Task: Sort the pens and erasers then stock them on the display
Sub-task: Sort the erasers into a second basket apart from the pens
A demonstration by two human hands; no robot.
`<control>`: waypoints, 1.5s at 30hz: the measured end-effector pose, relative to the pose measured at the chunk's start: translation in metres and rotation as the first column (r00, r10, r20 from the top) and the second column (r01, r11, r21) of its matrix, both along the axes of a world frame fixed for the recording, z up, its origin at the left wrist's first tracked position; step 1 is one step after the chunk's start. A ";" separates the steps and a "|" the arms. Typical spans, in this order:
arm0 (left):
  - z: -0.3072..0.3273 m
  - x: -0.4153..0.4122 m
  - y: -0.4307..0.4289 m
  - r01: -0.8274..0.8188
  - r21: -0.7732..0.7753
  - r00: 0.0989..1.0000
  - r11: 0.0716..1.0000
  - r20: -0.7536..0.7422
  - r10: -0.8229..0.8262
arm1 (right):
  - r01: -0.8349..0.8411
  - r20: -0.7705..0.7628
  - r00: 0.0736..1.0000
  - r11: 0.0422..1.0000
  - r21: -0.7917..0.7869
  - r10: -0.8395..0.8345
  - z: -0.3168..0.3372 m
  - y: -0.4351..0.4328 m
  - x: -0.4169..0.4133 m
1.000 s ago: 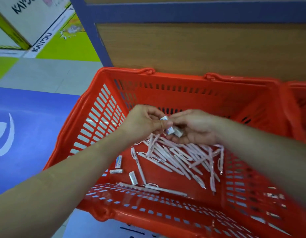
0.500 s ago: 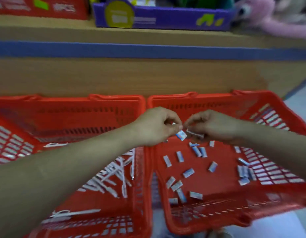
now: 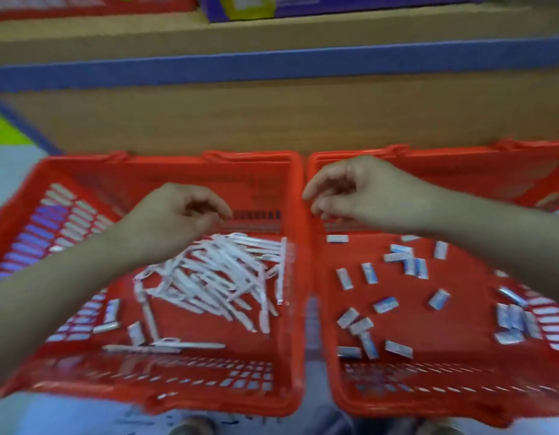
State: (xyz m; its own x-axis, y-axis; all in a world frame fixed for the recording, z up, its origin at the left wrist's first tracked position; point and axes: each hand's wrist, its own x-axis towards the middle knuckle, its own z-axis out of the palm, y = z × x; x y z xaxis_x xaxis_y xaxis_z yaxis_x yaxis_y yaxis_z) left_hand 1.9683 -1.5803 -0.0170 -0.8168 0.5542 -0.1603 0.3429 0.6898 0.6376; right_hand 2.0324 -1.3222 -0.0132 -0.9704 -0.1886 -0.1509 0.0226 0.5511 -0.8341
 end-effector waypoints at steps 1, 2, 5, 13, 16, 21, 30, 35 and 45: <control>-0.004 -0.003 -0.023 -0.029 -0.046 0.999 0.999 0.017 0.030 | -0.084 -0.013 0.996 0.996 0.030 0.084 0.004 -0.021 -0.008; -0.009 -0.006 -0.046 -0.060 -0.093 0.997 0.994 0.039 0.064 | -0.165 -0.015 0.986 0.984 0.067 0.166 0.006 -0.042 -0.015; -0.029 -0.013 -0.110 -0.065 -0.249 0.997 0.966 0.018 0.071 | -0.365 0.039 0.931 0.918 0.154 0.363 -0.002 -0.105 -0.032; -0.103 -0.040 -0.200 0.093 -0.614 0.995 0.784 0.044 -0.084 | -0.567 0.095 0.818 0.767 0.301 0.568 -0.099 -0.243 -0.067; -0.123 -0.048 -0.201 0.265 -0.705 0.953 0.658 0.086 -0.292 | -0.559 0.112 0.827 0.783 0.272 0.551 -0.141 -0.281 -0.066; -0.158 -0.050 -0.201 0.416 -0.817 0.827 0.399 0.156 -0.540 | -0.630 0.096 0.770 0.728 0.269 0.631 -0.204 -0.312 -0.050; -0.186 -0.058 -0.201 0.528 -0.811 0.730 0.252 0.281 -0.623 | -0.578 0.044 0.744 0.610 0.542 0.666 -0.219 -0.306 -0.043; -0.187 -0.072 -0.201 0.330 -0.651 0.920 0.683 0.059 -0.388 | -0.457 0.008 0.842 0.705 0.542 0.539 -0.204 -0.270 -0.041; -0.195 -0.067 -0.151 0.387 -0.604 0.884 0.696 0.030 -0.466 | 0.281 0.005 0.954 0.897 0.340 -0.301 -0.209 -0.205 -0.060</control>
State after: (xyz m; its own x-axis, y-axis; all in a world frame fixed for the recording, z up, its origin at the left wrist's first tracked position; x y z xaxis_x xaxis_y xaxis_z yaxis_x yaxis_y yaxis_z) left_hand 1.9015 -1.7315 -0.2124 -0.5498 0.6787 -0.4868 0.7365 0.6689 0.1007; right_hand 1.9724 -1.5270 -0.2227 -0.9624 0.1712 -0.2110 0.2655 0.7573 -0.5967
